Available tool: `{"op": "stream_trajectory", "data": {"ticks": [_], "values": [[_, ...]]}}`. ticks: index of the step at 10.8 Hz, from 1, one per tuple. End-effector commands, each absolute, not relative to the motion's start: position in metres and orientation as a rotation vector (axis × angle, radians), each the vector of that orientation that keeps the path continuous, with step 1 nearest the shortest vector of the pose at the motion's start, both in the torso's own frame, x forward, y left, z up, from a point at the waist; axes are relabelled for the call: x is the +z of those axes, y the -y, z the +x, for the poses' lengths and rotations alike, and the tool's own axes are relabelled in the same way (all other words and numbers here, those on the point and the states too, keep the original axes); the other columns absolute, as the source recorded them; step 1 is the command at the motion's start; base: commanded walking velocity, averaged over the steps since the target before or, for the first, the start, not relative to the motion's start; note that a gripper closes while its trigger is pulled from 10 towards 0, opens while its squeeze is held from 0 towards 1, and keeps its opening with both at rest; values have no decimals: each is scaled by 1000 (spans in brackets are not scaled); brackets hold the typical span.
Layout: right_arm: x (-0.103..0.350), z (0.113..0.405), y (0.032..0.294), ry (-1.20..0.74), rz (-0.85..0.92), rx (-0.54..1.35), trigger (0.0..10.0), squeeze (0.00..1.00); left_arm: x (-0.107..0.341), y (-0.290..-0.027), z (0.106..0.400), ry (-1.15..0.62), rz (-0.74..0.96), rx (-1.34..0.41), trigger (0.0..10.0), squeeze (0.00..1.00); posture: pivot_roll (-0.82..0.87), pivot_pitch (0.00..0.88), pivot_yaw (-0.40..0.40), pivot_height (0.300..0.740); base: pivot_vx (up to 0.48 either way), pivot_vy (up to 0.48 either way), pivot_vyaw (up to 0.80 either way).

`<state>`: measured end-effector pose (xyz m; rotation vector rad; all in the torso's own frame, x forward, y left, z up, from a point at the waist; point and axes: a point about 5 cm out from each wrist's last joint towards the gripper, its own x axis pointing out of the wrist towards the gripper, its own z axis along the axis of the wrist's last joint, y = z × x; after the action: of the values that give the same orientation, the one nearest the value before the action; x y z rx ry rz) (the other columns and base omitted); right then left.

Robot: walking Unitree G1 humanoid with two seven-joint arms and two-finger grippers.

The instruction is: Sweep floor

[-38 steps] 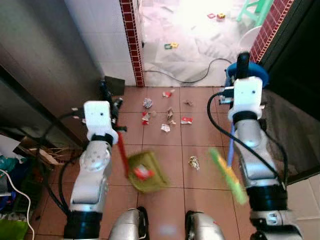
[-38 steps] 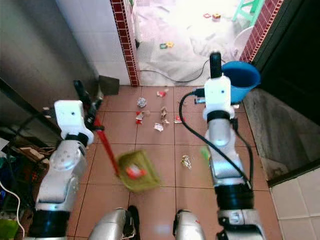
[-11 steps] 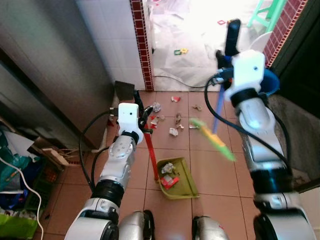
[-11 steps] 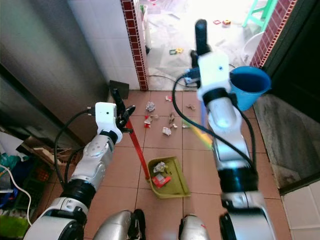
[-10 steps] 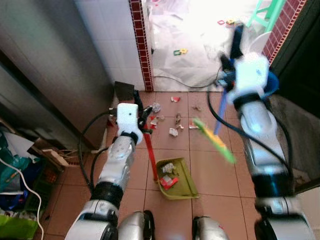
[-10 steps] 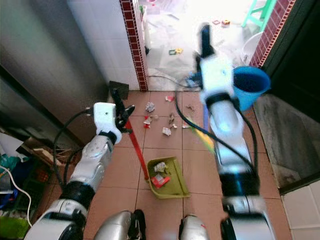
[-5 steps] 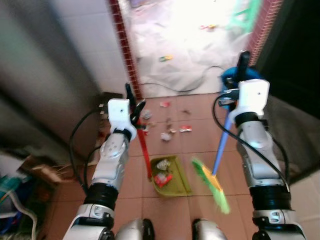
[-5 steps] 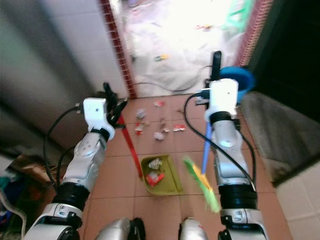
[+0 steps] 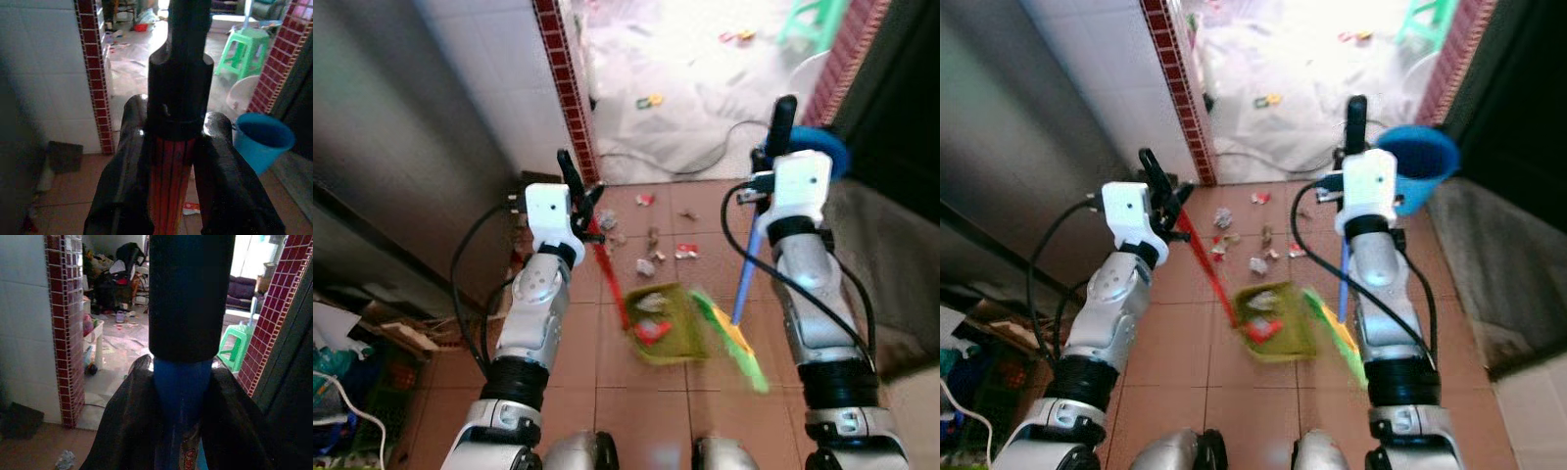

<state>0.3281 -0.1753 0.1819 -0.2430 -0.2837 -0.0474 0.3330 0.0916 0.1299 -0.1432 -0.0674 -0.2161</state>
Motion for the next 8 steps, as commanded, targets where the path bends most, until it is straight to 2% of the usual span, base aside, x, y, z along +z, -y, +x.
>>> {"op": "stream_trajectory", "data": {"ticks": [1, 4, 6, 8], "values": [[197, 330, 170, 352, -255, -41, 10000, 0, 144, -101, 335, 130, -145, -189, 10000, 0, -103, 97, 140, 740, 435, 0, 613], [195, 331, 169, 349, -247, -53, 10000, 0, 143, -98, 330, 128, -164, -206, 10000, 0, -104, 94, 139, 740, 466, 0, 0], [199, 330, 172, 378, -301, -86, 10000, 0, 144, -95, 330, 127, -168, -219, 10000, 0, -105, 92, 135, 740, 472, 0, 0], [203, 332, 174, 390, -326, -109, 10000, 0, 145, -94, 331, 128, -171, -220, 10000, 0, -107, 87, 135, 740, 472, 0, 669]]}}
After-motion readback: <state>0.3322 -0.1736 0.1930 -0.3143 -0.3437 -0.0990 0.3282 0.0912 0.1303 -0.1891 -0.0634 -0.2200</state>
